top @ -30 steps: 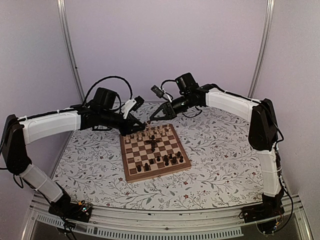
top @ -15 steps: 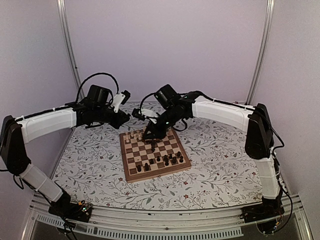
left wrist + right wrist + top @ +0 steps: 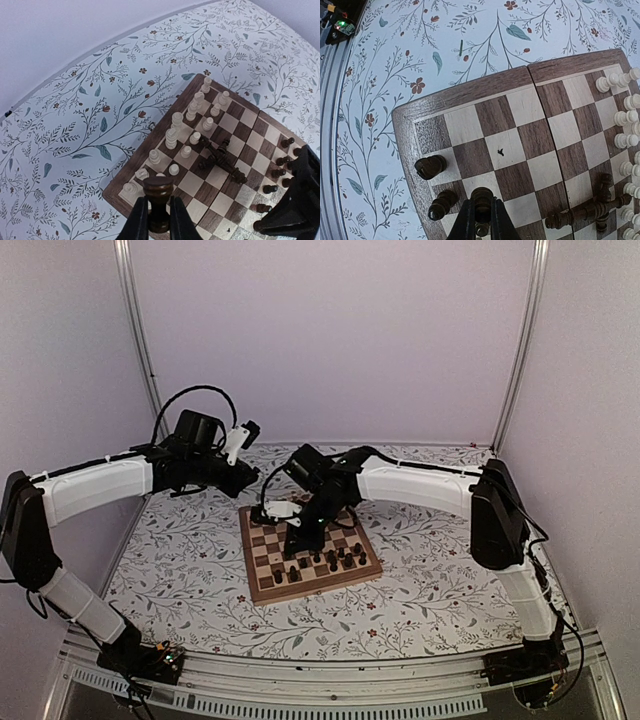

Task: Set up the chess pieces on the board
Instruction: Place the chess piece on the chessboard.

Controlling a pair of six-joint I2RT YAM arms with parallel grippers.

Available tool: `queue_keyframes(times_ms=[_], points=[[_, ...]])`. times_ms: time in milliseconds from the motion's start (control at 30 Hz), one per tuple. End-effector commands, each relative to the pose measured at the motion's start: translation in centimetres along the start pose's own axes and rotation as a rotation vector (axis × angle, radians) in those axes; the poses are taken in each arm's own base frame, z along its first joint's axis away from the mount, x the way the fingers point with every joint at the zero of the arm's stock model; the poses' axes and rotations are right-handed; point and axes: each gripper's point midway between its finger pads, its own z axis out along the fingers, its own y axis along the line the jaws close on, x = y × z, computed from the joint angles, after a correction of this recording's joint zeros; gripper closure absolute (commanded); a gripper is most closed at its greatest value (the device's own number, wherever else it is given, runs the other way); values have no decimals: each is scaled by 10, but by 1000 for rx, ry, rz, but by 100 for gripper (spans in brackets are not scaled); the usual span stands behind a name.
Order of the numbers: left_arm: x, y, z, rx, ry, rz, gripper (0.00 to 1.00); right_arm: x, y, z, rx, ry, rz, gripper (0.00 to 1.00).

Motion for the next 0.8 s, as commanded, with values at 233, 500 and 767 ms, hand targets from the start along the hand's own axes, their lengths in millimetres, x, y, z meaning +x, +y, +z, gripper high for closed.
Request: queue_keyframes(times_ms=[233,500,767], points=[[-15,0,-12,-3,-35,1,94,12,3,17,-26,59,-9,95],[-14,0,-12,-2,-33,1,94,13,6,24,-41,63,-11,94],[-14,-1,-11,5,-29,5,94,15,4,30,-38,72,-9,92]])
